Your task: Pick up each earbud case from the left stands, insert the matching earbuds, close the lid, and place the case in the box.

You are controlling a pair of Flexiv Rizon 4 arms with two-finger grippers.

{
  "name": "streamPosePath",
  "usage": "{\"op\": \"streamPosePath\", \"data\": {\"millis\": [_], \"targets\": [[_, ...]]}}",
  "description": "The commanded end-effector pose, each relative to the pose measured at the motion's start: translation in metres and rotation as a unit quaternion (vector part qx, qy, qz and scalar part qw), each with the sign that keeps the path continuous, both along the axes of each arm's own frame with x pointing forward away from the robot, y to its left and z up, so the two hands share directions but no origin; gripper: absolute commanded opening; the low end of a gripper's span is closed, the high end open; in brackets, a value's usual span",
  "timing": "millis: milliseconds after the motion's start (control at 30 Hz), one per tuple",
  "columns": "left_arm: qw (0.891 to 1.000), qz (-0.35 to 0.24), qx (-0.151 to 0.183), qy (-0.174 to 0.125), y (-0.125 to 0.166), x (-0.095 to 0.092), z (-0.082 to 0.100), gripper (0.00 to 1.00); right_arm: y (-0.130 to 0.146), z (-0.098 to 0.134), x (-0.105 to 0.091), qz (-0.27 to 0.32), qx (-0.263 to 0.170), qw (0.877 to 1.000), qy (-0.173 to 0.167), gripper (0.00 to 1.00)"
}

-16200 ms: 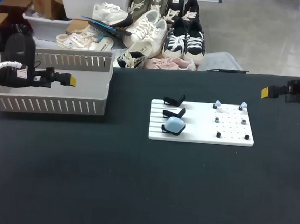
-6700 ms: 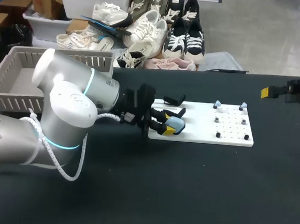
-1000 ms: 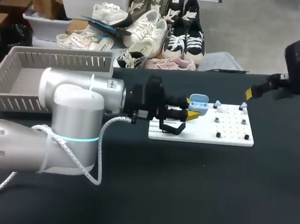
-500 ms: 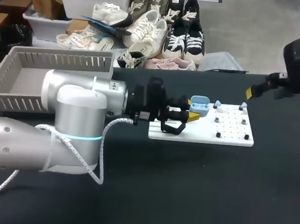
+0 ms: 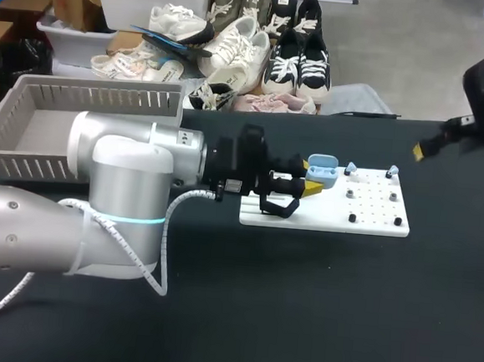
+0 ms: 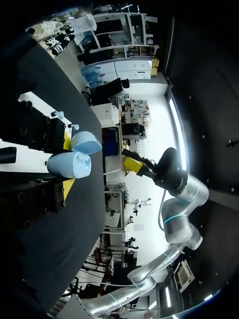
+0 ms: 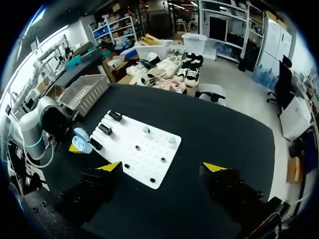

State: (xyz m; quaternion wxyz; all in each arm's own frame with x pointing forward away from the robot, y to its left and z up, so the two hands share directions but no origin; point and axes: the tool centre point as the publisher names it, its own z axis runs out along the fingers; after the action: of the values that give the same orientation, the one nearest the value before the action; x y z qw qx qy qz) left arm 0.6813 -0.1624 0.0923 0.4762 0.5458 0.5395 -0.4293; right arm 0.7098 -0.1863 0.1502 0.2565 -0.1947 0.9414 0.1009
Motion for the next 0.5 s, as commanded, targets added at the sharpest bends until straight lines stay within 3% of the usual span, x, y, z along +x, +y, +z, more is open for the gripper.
{"op": "streamPosePath", "data": {"millis": [33,267,500], "targets": [[1.0,0.0,-0.002,-0.001,0.0,0.0,-0.001,0.0,-0.004,-0.007,0.009,0.003,-0.032,0.999,0.001,1.0],[1.0,0.0,-0.002,-0.001,0.0,0.0,-0.001,0.0,-0.011,-0.024,0.02,0.024,-0.089,0.996,0.017,1.0],[1.0,0.0,-0.002,-0.001,0.0,0.0,-0.001,0.0,-0.012,-0.037,0.029,0.074,-0.1,0.992,0.036,1.0]]}}
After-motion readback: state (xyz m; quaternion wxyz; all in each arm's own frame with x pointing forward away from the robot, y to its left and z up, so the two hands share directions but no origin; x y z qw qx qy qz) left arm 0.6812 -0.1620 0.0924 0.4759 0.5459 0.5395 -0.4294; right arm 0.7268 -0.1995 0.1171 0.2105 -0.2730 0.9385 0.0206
